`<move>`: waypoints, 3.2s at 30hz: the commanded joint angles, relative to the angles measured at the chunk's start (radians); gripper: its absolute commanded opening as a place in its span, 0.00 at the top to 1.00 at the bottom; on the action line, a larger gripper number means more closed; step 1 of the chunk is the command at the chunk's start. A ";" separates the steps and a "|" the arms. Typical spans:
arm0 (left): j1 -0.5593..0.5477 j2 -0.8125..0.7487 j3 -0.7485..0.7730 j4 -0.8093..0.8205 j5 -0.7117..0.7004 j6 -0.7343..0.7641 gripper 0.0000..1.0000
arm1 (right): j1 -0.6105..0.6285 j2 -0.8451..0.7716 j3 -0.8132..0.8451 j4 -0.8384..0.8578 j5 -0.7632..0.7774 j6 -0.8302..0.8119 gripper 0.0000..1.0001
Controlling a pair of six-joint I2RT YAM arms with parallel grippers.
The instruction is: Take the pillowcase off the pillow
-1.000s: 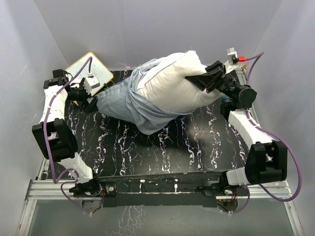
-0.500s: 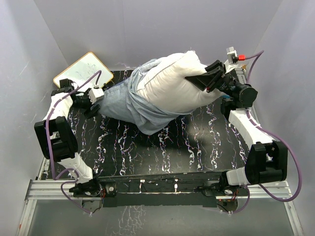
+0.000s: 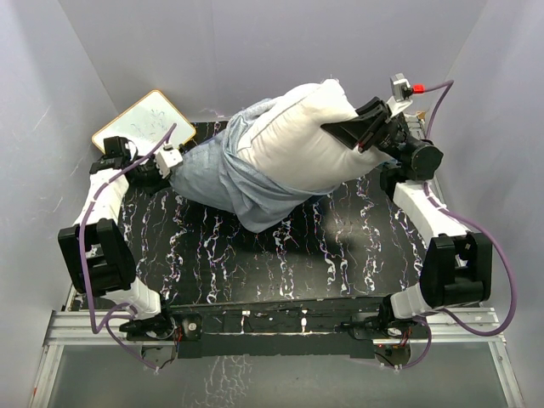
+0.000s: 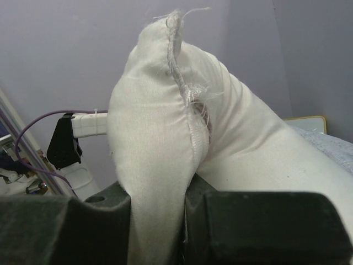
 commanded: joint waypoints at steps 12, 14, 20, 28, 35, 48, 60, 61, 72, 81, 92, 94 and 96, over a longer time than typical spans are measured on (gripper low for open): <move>0.116 -0.117 0.381 -0.009 0.002 -0.505 1.00 | -0.137 -0.170 -0.050 -0.426 0.487 -0.131 0.92; 0.133 -0.132 0.378 -0.025 -0.012 -0.490 1.00 | -0.173 -0.181 -0.080 -0.505 0.549 -0.125 0.92; 0.227 -0.170 0.251 -0.010 -0.087 -0.350 1.00 | -0.279 -0.173 -0.187 -0.406 0.663 0.034 0.92; 0.394 -0.125 0.189 0.008 -0.157 -0.248 1.00 | -0.314 -0.144 -0.125 -0.509 0.702 -0.024 0.92; 0.398 -0.074 0.199 0.036 -0.225 -0.273 1.00 | -0.327 -0.199 -0.117 -0.681 0.850 -0.128 0.92; 0.398 -0.075 0.184 0.050 -0.288 -0.186 1.00 | -0.374 -0.119 0.049 -0.822 0.873 -0.059 0.92; -0.155 -0.240 -0.005 -0.269 -0.095 -0.417 0.14 | -0.264 -0.181 -0.135 -0.837 0.927 -0.253 0.92; -0.202 -0.242 -0.025 -0.291 -0.092 -0.439 0.09 | -0.264 -0.189 -0.145 -0.842 0.932 -0.272 0.92; -0.458 -0.138 -0.234 -0.027 -0.303 -0.721 0.03 | -0.264 -0.278 -0.263 -0.857 0.934 -0.381 0.92; -0.467 0.049 -0.211 0.145 -0.276 -0.834 0.12 | -0.264 -0.306 -0.252 -0.801 0.818 -0.459 0.92; -0.204 -0.077 -0.282 0.182 -0.413 -0.618 1.00 | -0.291 -0.186 -0.076 -0.718 0.759 -0.304 0.92; -0.126 -0.102 -0.294 0.153 -0.400 -0.563 1.00 | -0.291 -0.175 -0.056 -0.720 0.777 -0.295 0.92; -0.062 -0.129 -0.314 0.128 -0.396 -0.493 1.00 | -0.292 -0.173 -0.044 -0.737 0.808 -0.290 0.92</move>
